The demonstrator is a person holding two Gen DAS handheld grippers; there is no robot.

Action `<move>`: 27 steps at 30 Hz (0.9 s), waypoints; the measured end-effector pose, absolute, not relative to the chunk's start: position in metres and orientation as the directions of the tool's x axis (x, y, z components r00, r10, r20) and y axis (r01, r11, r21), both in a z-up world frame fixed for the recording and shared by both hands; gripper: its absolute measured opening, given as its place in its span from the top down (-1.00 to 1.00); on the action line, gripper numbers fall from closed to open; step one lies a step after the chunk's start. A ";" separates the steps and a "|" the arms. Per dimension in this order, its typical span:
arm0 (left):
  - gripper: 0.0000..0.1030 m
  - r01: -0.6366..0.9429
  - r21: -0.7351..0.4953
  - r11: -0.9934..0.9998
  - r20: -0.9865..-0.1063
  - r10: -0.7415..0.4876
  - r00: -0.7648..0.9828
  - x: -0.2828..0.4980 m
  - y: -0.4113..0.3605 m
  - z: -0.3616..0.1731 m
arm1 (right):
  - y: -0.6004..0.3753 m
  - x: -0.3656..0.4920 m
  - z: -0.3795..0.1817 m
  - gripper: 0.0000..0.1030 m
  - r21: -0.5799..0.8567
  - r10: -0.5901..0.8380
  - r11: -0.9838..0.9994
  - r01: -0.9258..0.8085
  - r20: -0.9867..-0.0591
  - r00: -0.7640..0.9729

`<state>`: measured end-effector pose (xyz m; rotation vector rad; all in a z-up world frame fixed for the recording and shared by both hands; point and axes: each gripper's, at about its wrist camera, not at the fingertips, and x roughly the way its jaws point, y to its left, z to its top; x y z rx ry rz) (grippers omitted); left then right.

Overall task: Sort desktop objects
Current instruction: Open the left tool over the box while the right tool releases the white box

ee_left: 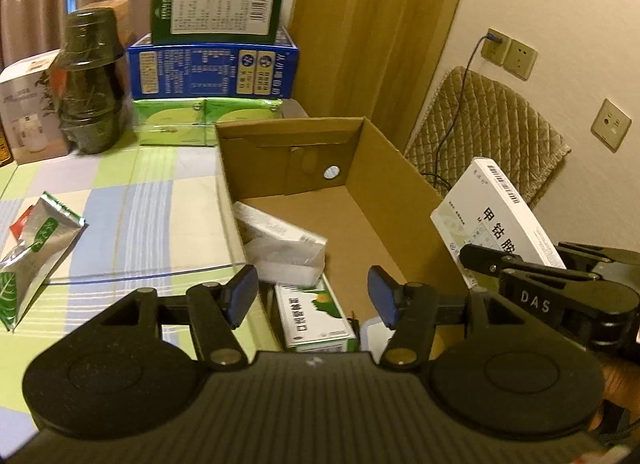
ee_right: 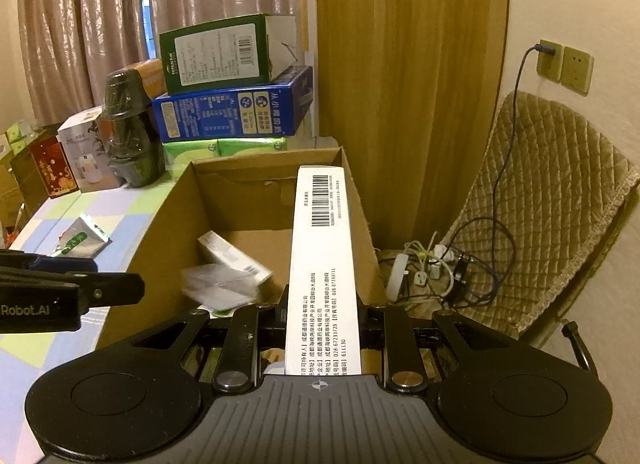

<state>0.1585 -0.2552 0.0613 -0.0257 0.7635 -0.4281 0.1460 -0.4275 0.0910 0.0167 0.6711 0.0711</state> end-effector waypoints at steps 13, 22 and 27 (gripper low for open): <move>-0.19 0.335 -0.179 0.925 -0.665 -0.364 0.652 0.150 -0.230 0.064 | -0.416 0.163 0.089 0.33 0.085 0.120 0.993 -0.087 -0.592 0.797; -0.26 0.309 -0.202 0.929 -0.664 -0.362 0.654 0.130 -0.212 0.064 | -0.425 0.120 0.088 -0.05 0.106 0.099 0.993 -0.044 -0.596 0.797; -0.35 0.302 -0.206 0.931 -0.666 -0.359 0.654 0.113 -0.204 0.065 | -0.420 0.098 0.090 -0.30 0.110 0.101 0.993 -0.042 -0.611 0.786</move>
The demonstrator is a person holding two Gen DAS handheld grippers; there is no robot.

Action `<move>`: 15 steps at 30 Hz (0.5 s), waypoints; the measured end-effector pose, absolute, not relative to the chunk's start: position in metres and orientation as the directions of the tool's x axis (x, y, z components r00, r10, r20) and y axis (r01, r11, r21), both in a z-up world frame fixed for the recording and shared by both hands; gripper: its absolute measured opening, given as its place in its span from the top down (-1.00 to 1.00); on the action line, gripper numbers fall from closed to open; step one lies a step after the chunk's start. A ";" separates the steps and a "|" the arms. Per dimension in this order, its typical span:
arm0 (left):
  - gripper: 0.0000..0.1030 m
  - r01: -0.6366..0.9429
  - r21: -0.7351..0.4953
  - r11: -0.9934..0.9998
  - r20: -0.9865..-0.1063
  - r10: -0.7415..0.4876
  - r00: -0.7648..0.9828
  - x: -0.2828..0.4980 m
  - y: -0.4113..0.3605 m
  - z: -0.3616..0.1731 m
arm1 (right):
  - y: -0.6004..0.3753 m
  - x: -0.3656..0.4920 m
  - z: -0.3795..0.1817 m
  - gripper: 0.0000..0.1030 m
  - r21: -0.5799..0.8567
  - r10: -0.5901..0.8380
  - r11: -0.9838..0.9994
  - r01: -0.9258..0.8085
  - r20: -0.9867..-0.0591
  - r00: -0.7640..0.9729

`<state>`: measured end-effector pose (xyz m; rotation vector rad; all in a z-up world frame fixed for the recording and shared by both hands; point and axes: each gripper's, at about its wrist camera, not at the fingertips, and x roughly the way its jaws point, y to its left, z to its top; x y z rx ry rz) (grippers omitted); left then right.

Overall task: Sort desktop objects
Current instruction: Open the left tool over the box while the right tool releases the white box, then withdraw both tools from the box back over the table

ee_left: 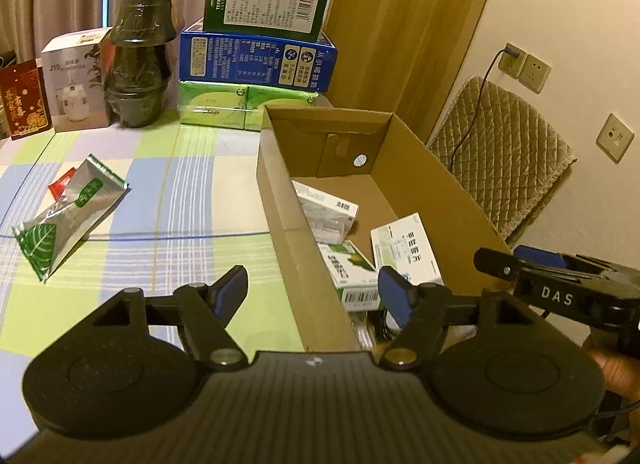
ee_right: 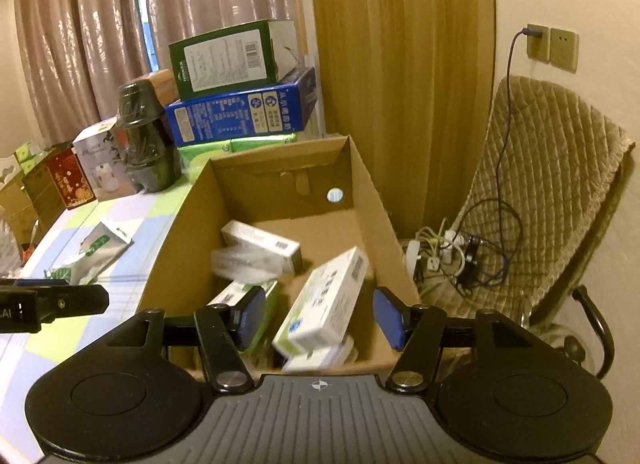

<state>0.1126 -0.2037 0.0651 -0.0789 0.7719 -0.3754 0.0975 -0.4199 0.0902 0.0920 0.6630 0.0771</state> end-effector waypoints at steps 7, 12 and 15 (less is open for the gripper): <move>-0.58 0.288 -0.202 0.936 -0.664 -0.347 0.662 0.087 -0.189 0.072 | -0.405 0.067 0.099 -0.68 0.101 0.106 0.993 -0.055 -0.607 0.788; -0.77 0.290 -0.198 0.936 -0.660 -0.346 0.667 0.070 -0.178 0.078 | -0.391 0.049 0.107 -0.96 0.089 0.112 0.993 -0.073 -0.598 0.794; -0.87 0.290 -0.198 0.936 -0.659 -0.346 0.668 0.060 -0.171 0.080 | -0.384 0.041 0.110 -0.96 0.094 0.122 0.992 -0.081 -0.596 0.793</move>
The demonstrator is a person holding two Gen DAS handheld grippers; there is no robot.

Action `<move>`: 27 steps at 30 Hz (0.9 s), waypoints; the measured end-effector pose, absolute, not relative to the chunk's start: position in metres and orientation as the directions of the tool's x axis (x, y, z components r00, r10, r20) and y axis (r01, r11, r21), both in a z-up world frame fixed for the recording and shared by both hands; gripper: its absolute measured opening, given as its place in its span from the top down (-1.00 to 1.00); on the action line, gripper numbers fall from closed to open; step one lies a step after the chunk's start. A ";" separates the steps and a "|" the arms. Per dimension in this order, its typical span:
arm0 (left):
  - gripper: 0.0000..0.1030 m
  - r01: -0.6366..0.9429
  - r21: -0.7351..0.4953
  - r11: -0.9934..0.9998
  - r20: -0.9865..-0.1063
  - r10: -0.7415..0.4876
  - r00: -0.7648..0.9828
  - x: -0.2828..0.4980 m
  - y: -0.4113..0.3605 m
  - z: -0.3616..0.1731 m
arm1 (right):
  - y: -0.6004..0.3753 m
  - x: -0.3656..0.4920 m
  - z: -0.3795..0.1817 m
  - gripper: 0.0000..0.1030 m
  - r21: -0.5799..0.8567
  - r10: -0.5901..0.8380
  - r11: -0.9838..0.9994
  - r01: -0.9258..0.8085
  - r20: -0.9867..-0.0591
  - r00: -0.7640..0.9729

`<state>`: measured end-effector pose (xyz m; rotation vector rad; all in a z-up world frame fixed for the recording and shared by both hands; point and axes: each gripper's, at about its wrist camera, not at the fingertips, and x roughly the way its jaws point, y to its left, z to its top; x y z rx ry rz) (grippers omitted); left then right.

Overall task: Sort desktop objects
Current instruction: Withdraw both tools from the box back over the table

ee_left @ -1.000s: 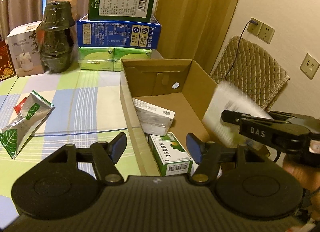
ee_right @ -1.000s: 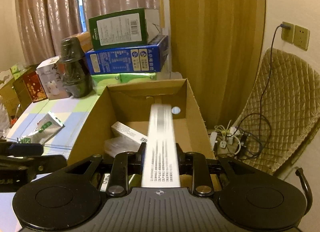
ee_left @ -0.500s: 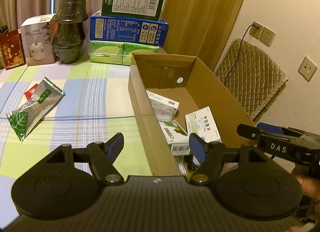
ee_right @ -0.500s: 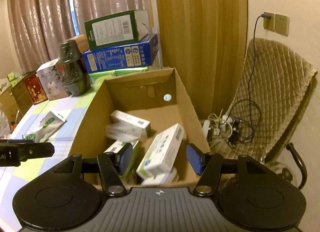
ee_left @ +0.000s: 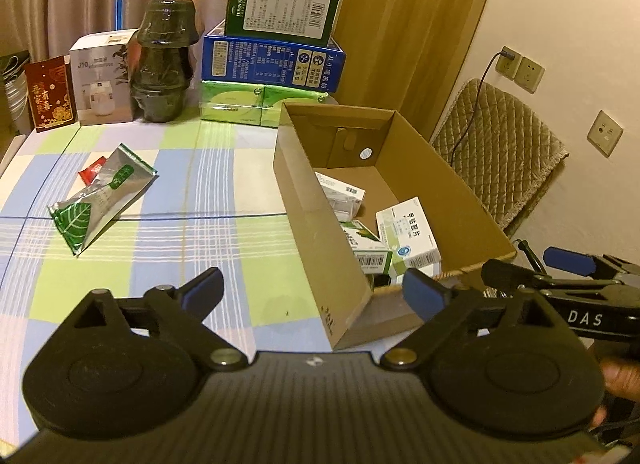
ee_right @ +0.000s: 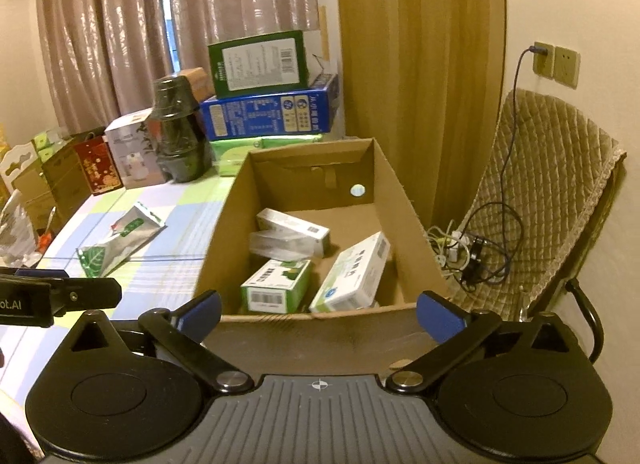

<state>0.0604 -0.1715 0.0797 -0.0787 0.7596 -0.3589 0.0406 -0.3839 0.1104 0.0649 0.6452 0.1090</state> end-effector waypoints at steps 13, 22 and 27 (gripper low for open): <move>-0.97 0.257 -0.198 0.946 -0.649 -0.323 0.689 0.034 -0.131 0.087 | -0.349 0.019 0.115 -0.97 0.102 0.169 0.986 -0.135 -0.601 0.781; -0.97 0.234 -0.206 0.950 -0.641 -0.312 0.701 0.025 -0.110 0.089 | -0.330 0.014 0.118 -0.97 0.103 0.201 0.979 -0.174 -0.600 0.775; -0.97 0.227 -0.209 0.951 -0.633 -0.309 0.710 0.022 -0.102 0.091 | -0.325 0.015 0.119 -0.97 0.104 0.210 0.977 -0.185 -0.600 0.772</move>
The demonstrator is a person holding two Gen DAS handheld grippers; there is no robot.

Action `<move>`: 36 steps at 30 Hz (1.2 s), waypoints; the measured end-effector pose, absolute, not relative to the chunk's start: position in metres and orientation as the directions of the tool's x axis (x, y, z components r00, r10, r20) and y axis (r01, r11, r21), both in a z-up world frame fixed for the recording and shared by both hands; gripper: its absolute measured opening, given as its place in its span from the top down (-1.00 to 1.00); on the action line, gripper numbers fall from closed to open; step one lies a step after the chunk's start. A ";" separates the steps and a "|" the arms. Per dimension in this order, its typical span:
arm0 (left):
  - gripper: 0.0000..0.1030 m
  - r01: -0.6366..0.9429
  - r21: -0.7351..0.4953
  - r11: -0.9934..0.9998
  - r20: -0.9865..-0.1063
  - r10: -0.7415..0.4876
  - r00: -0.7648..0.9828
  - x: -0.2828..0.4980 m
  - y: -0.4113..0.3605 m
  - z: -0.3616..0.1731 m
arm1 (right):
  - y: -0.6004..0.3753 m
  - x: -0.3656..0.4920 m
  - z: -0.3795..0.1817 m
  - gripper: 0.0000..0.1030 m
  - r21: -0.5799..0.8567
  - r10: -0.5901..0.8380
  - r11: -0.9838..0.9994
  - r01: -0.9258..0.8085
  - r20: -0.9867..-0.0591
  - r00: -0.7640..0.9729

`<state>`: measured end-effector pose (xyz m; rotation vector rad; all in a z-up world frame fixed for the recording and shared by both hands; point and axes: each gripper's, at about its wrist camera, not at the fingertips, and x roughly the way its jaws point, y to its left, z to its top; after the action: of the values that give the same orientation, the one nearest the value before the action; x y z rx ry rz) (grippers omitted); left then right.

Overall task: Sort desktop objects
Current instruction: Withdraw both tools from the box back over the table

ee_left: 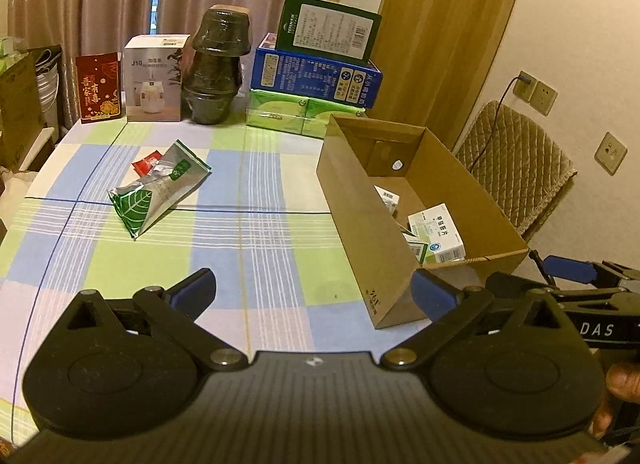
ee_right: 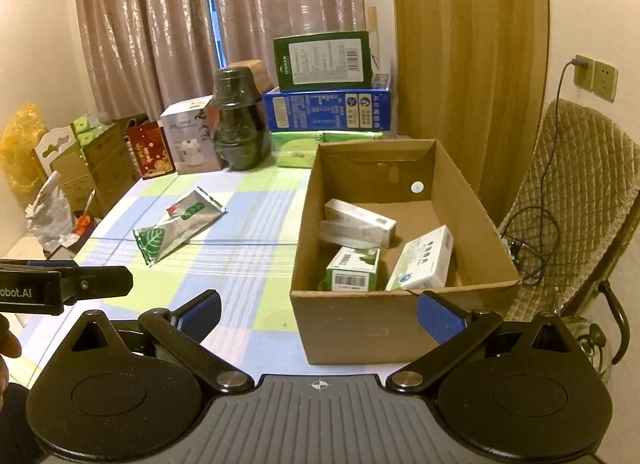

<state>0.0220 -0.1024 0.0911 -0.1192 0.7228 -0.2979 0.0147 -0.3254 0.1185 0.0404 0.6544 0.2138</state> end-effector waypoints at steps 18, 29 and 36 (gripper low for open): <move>-0.97 0.211 -0.196 0.958 -0.632 -0.288 0.720 0.020 -0.085 0.091 | -0.308 0.014 0.116 -0.97 0.109 0.239 0.970 -0.218 -0.605 0.759; -0.97 0.190 -0.179 0.965 -0.630 -0.261 0.731 0.021 -0.065 0.090 | -0.290 0.018 0.111 -0.97 0.110 0.262 0.963 -0.248 -0.617 0.742; -0.97 0.152 -0.148 0.977 -0.638 -0.212 0.740 0.024 -0.037 0.085 | -0.266 0.026 0.103 -0.97 0.114 0.296 0.950 -0.291 -0.628 0.719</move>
<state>0.0238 -0.0367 0.0855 -0.0885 0.7104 -0.2001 0.0257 -0.2664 0.1026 0.0077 0.6960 0.3243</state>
